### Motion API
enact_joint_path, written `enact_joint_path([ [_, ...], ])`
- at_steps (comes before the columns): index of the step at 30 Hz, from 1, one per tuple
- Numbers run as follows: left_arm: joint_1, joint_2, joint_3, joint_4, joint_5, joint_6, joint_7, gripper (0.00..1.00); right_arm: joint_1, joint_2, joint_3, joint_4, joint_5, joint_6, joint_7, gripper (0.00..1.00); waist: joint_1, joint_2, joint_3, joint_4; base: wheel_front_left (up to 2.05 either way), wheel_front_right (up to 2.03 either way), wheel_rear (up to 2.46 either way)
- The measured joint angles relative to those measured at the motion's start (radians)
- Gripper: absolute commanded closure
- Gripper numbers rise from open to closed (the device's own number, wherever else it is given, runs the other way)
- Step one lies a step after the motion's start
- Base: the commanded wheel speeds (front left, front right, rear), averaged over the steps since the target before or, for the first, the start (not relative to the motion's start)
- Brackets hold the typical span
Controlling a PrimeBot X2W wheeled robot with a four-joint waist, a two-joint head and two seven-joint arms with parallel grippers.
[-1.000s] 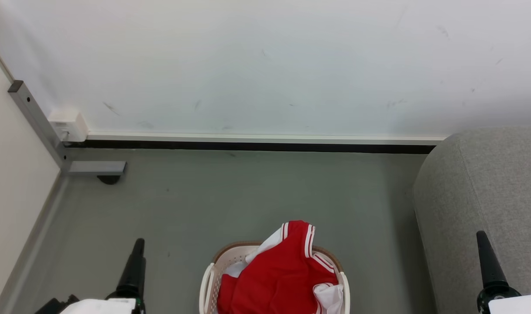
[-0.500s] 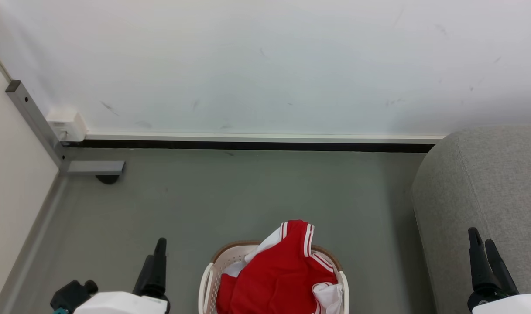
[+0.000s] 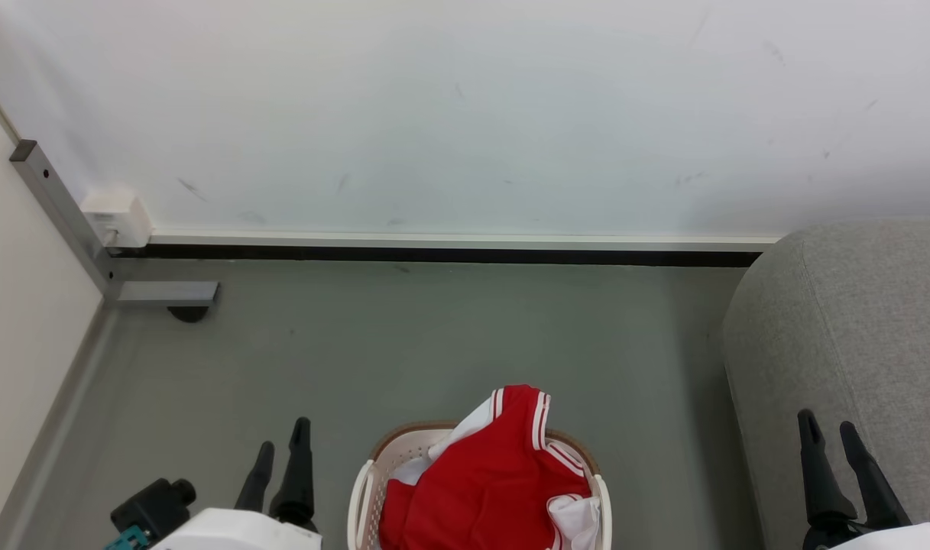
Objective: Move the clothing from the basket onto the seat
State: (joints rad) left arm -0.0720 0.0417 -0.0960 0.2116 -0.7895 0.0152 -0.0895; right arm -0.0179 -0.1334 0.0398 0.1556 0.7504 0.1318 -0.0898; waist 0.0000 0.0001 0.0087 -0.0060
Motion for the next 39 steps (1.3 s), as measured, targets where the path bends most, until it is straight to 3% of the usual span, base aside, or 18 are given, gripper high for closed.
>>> enact_joint_path([
  [19,0.005,0.001,-0.016,-0.015,0.257,0.030,-0.054,0.00,0.007,-0.023,0.017,-0.014,-0.205,0.000,-0.054,0.00,0.0000,0.0000,-0.001,-0.006,0.00,0.00,0.00],
  [39,0.024,0.003,-0.002,-0.007,0.416,0.029,-0.102,0.00,0.028,-0.008,-0.016,-0.015,-0.285,0.000,-0.098,0.00,0.0000,0.0000,-0.002,-0.012,0.00,0.00,0.00],
])
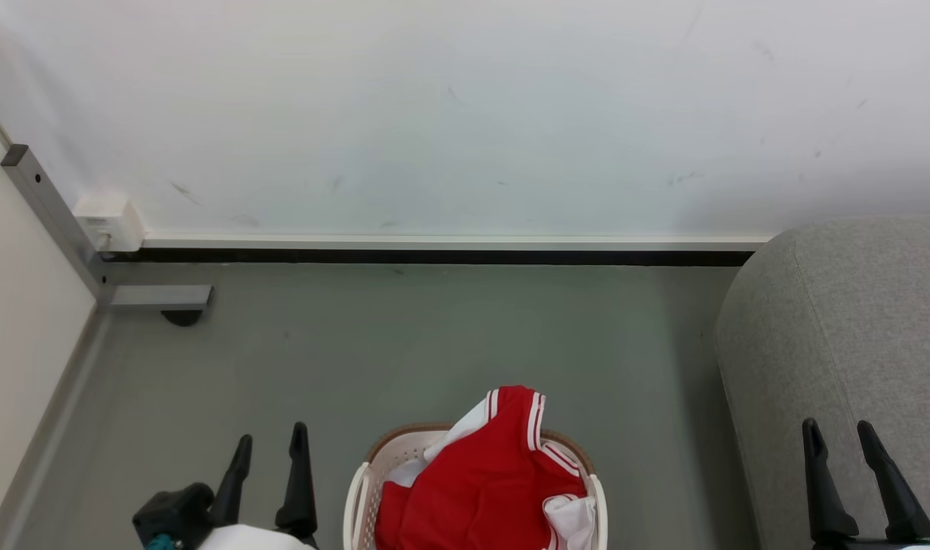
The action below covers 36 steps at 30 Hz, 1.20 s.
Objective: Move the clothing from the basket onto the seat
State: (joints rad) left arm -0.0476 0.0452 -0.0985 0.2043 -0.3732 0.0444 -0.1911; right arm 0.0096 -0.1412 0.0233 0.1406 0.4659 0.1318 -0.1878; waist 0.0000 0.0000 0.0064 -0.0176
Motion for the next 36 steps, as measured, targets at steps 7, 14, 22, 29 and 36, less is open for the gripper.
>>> enact_joint_path([
  [7,0.007,0.000,0.004,0.001,0.042,-0.001,-0.014,0.00,0.013,-0.008,0.005,0.017,-0.042,0.000,-0.017,0.00,0.0000,0.0000,0.003,-0.002,0.00,0.00,0.00],
  [14,0.009,0.000,-0.003,0.008,0.065,-0.001,-0.028,0.00,0.013,-0.013,0.018,0.030,-0.078,0.000,-0.031,0.00,0.0000,0.0000,0.004,-0.005,0.00,0.00,0.00],
  [22,0.010,0.000,-0.012,0.020,0.109,0.002,-0.041,0.00,0.014,-0.018,0.040,0.051,-0.109,0.000,-0.048,0.00,0.0000,0.0000,0.005,-0.007,0.00,0.00,0.00],
  [29,0.012,0.000,-0.016,0.022,0.143,0.008,-0.057,0.00,0.016,-0.021,0.061,0.054,-0.132,0.000,-0.060,0.00,0.0000,0.0000,0.006,-0.007,0.00,0.00,0.00],
  [36,0.012,0.001,-0.022,0.037,0.169,0.008,-0.067,0.00,0.018,-0.026,0.072,0.057,-0.159,0.000,-0.070,0.00,0.0000,0.0000,0.007,-0.008,0.00,0.00,0.00],
])
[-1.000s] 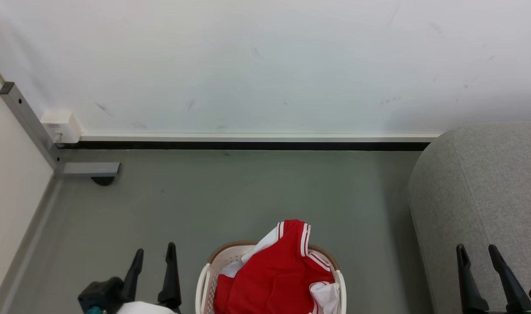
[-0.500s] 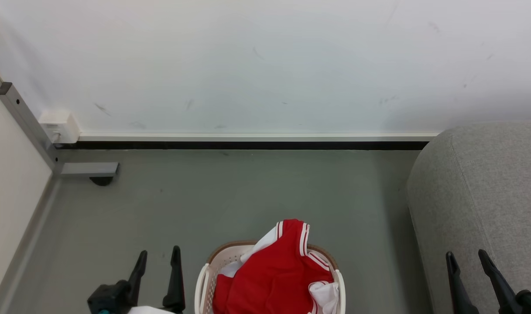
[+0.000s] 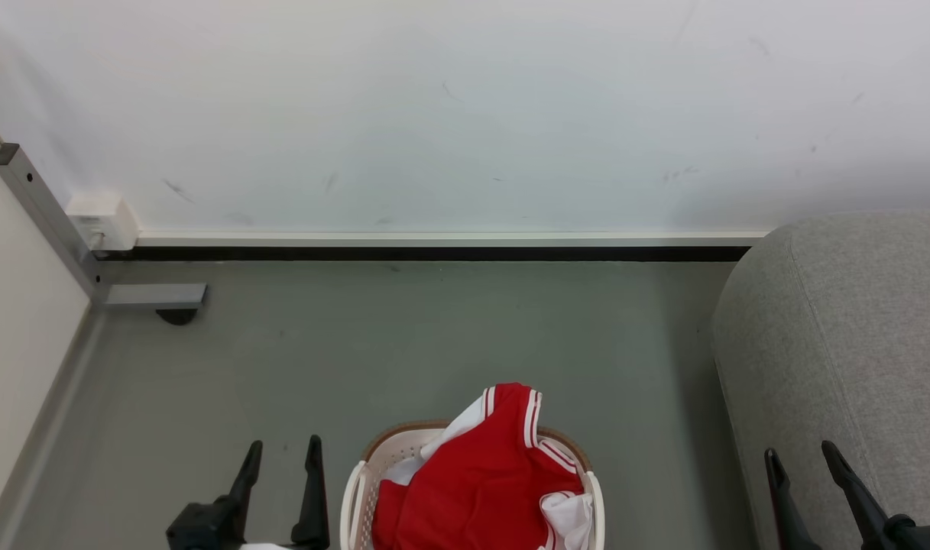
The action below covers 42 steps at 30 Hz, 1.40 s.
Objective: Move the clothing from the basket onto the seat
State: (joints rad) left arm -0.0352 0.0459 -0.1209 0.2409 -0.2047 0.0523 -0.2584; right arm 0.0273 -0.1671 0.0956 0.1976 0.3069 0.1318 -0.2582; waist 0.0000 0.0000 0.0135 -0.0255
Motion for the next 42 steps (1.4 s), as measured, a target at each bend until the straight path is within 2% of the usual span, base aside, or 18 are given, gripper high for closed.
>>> enact_joint_path([
  [20,-0.001,0.000,0.002,0.008,-0.002,-0.007,-0.006,0.00,0.000,-0.009,0.022,0.003,0.013,0.000,-0.004,0.00,0.0000,0.0000,0.009,-0.016,0.00,0.00,0.00],
  [30,-0.110,0.001,-0.035,0.023,0.021,-0.022,-0.006,0.00,-0.062,-0.012,0.031,-0.031,0.028,0.000,-0.006,0.00,0.0000,0.0000,0.107,-0.062,0.00,0.00,0.00],
  [36,-0.253,0.001,-0.101,0.138,0.072,-0.040,-0.006,0.00,-0.132,-0.014,0.028,-0.066,0.029,0.000,-0.006,0.00,0.0001,0.0000,0.213,-0.103,0.00,0.00,0.00],
  [42,-0.441,0.001,-0.154,0.353,0.134,-0.045,0.023,0.00,-0.216,-0.007,0.039,-0.104,0.038,0.000,-0.007,0.00,0.0002,0.0000,0.342,-0.147,0.00,0.00,0.00],
])
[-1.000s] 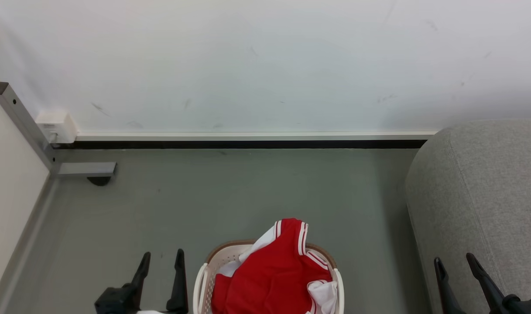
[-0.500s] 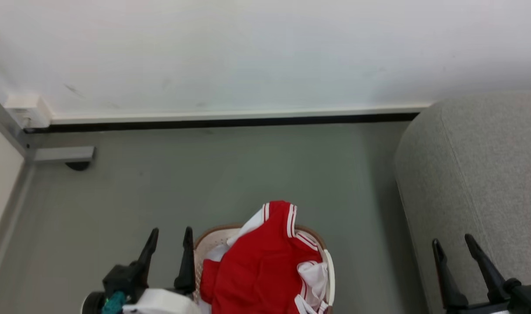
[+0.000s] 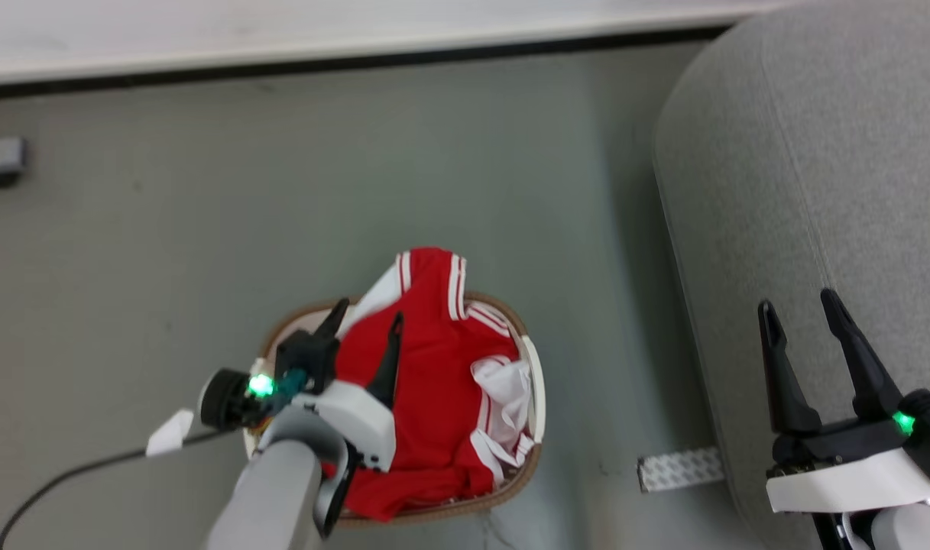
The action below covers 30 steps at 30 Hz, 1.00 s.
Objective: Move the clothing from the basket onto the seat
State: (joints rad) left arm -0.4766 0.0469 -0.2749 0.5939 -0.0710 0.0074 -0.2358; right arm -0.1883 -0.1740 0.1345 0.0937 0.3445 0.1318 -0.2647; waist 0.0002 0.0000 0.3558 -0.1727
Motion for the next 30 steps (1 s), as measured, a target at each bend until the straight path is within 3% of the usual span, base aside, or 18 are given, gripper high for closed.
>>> enact_joint_path([
  [6,-0.160,0.003,-0.026,0.183,0.022,-0.006,0.072,0.00,-0.066,0.020,0.018,-0.019,0.008,0.000,0.000,0.00,0.0001,0.0000,0.135,-0.047,0.00,0.00,0.00],
  [16,-0.322,0.035,-0.068,0.406,0.077,0.020,0.230,0.00,-0.141,0.049,0.056,-0.046,0.022,0.000,0.000,0.00,0.0001,0.0000,0.317,-0.114,0.00,0.00,0.00],
  [20,-0.364,0.053,-0.083,0.466,0.084,0.021,0.277,0.00,-0.162,0.053,0.060,-0.059,0.027,0.000,0.000,0.00,0.0001,0.0000,0.370,-0.143,0.00,0.00,0.00],
  [30,-0.443,0.112,-0.107,0.550,0.121,0.073,0.315,0.00,-0.180,0.072,0.082,-0.090,0.034,0.000,0.000,0.00,0.0000,0.0000,0.493,-0.214,0.00,0.00,0.00],
])
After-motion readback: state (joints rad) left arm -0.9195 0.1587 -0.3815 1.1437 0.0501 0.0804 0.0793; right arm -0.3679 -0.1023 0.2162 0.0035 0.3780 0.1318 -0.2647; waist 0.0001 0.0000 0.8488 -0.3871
